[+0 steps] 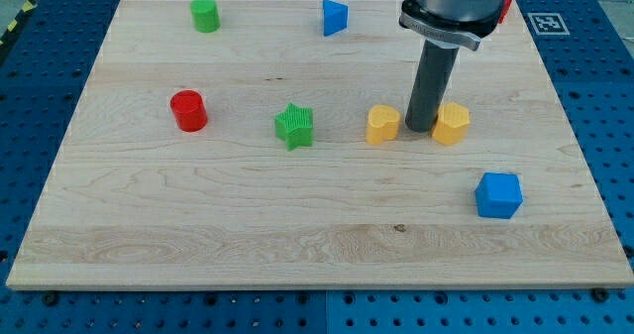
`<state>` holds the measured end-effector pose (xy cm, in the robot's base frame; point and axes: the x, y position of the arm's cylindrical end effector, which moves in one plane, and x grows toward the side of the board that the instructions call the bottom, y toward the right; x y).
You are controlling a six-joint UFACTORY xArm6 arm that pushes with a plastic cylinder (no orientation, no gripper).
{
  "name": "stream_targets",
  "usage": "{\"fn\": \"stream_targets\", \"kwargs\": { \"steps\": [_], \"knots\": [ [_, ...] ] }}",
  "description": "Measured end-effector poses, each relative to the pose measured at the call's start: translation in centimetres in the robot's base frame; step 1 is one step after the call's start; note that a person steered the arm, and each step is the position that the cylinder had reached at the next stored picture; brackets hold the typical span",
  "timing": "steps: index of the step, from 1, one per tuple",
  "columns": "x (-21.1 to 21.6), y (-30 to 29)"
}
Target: Move the hexagon vertical to the cube
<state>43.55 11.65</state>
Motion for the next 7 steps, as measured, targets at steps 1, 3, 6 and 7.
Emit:
{"fn": "stream_targets", "kwargs": {
  "steps": [1,3,6,7],
  "knots": [
    [-1.1,0.0],
    [2.2,0.0],
    [3.7,3.7],
    [1.6,3.8]
  ]
}}
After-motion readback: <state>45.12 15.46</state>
